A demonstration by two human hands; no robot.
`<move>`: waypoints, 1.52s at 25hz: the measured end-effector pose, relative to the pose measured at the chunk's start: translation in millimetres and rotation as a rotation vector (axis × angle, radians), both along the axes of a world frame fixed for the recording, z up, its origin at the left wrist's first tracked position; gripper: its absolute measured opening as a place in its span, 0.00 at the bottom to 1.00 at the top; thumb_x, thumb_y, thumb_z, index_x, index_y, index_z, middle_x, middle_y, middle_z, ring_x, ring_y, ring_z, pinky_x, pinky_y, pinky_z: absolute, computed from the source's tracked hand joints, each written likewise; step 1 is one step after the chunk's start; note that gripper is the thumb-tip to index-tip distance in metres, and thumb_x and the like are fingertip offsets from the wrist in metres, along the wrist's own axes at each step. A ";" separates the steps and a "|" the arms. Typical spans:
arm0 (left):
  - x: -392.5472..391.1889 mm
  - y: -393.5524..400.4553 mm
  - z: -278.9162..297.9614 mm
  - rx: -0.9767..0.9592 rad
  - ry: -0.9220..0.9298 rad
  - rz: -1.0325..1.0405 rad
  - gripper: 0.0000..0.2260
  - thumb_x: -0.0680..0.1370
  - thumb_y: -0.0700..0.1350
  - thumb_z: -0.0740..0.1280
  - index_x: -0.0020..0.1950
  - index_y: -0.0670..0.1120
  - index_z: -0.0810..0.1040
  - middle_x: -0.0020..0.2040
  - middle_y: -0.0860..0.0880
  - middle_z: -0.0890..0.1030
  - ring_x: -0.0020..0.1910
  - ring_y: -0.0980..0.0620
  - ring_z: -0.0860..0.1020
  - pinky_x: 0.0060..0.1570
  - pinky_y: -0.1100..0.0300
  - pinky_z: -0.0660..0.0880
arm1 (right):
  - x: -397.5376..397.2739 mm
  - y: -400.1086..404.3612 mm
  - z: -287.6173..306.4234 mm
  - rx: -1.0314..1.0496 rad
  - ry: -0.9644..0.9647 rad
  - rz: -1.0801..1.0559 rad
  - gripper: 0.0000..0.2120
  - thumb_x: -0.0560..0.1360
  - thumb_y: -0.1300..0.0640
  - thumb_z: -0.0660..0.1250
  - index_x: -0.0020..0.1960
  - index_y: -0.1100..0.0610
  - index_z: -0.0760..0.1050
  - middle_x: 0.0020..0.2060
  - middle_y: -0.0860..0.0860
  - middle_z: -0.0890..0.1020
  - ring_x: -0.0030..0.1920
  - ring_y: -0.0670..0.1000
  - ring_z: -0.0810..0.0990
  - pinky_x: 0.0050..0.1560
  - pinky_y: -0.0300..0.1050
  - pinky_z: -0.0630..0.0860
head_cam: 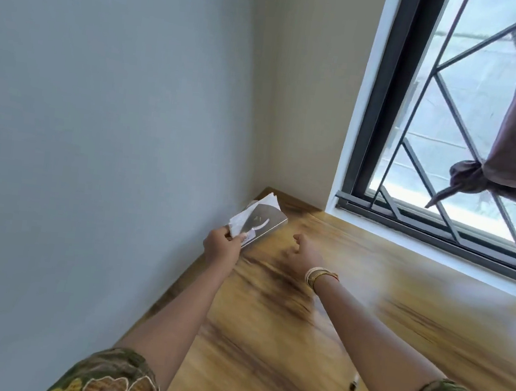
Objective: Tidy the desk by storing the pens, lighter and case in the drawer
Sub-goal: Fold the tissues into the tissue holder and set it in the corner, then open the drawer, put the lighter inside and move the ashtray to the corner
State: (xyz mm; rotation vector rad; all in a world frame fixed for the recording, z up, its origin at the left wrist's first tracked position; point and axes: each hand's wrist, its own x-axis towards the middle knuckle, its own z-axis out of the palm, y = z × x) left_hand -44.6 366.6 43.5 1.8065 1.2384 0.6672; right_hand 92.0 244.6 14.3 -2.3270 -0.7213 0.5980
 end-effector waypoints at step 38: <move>62.0 -54.6 -24.4 -0.119 0.237 0.006 0.28 0.74 0.47 0.71 0.71 0.44 0.65 0.69 0.40 0.66 0.62 0.40 0.74 0.58 0.50 0.74 | 8.9 -40.9 -1.4 -0.318 -0.301 0.350 0.21 0.71 0.50 0.62 0.63 0.54 0.70 0.63 0.52 0.76 0.61 0.55 0.76 0.61 0.50 0.72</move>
